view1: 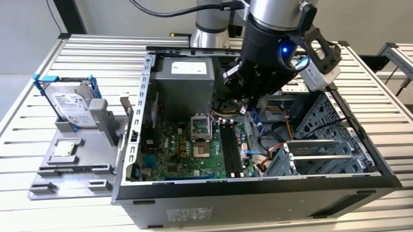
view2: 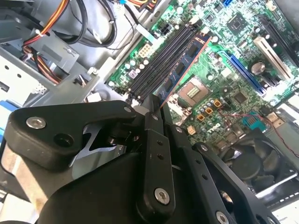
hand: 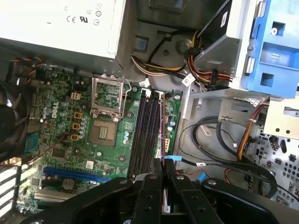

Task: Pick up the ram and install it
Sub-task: 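Insert the ram into the slot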

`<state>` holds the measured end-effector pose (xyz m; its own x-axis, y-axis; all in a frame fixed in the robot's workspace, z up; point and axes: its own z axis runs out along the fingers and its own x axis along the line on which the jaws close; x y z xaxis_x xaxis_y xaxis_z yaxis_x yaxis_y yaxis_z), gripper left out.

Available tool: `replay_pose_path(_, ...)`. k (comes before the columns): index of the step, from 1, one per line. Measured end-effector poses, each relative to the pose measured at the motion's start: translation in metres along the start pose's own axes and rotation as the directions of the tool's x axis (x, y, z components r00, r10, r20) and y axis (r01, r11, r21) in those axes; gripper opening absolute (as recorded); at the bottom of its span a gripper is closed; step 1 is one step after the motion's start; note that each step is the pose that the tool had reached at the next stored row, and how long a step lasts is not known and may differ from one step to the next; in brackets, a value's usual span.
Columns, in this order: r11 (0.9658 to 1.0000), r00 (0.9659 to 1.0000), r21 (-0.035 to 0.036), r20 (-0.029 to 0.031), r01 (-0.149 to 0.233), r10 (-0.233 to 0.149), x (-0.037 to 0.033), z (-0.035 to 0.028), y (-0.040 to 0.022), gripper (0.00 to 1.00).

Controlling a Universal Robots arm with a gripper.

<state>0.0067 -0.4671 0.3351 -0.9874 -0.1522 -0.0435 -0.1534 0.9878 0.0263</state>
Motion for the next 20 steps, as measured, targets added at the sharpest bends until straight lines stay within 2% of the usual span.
replay_pose_path(10, 0.9994, 0.9994, 0.0017, 0.0010, -0.036, 0.036, 0.0004, 0.0201, 0.0026, 0.00)
replay_pose_path(12, 0.9992, 0.9992, 0.0101, 0.0000, -0.039, 0.039, 0.0005, 0.0228, 0.0026, 0.00)
replay_pose_path(13, 0.9991, 0.9991, 0.0120, -0.0001, -0.042, 0.042, 0.0006, 0.0250, 0.0025, 0.00)
replay_pose_path(20, 0.9969, 0.9970, 0.0152, -0.0006, -0.078, 0.078, 0.0007, 0.0384, 0.0055, 0.00)
